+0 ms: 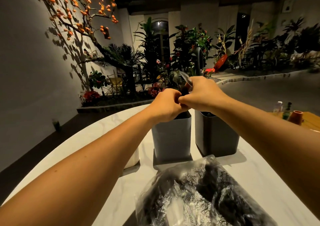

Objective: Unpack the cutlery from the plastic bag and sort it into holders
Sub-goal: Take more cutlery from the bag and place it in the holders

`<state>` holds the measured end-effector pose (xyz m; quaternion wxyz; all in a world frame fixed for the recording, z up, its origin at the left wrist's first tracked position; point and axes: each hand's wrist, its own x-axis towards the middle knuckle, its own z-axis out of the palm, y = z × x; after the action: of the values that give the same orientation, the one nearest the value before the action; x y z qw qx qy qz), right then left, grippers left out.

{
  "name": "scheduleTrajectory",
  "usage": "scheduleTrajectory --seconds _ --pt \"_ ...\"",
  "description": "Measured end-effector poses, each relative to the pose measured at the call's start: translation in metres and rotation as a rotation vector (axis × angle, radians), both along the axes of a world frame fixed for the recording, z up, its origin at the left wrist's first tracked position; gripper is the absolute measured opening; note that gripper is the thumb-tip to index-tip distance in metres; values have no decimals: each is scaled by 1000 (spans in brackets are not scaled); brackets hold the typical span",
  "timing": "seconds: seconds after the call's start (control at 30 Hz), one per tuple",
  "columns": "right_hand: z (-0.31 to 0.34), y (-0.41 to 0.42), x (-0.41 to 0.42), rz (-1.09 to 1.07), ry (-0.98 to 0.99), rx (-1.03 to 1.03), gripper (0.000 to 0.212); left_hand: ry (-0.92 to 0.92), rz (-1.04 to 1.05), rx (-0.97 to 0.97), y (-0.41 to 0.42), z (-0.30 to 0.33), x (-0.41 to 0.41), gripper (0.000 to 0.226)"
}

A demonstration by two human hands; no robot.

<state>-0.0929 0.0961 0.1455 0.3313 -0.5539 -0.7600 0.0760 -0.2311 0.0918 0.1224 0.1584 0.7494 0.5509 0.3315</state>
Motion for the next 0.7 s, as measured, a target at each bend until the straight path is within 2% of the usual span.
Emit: scheduleTrajectory --seconds 0.2,0.27,0.33,0.4,0.47,0.5,0.6,0.7 --pt "-3 3 3 16 -185 -79 23 208 -32 -83 2 -3 0 19" --pt "-4 4 4 10 -218 -115 25 209 -46 -101 0 -2 -1 18" --pt "-3 4 6 2 -201 -152 37 176 -41 -80 -1 -2 -3 18" --pt "-1 3 9 -24 -119 -151 47 127 -26 -44 -3 -2 -7 36" --pt "1 3 14 -34 -45 -104 38 64 -5 -21 -4 -3 -11 58" --pt "0 2 15 -26 -26 -81 31 27 -5 -18 -6 -3 -12 60" --pt "-4 -2 17 12 0 -70 16 -8 18 46 -13 -3 -10 57" --pt "-10 -7 15 37 -41 -138 14 91 76 96 -20 -2 -6 54"
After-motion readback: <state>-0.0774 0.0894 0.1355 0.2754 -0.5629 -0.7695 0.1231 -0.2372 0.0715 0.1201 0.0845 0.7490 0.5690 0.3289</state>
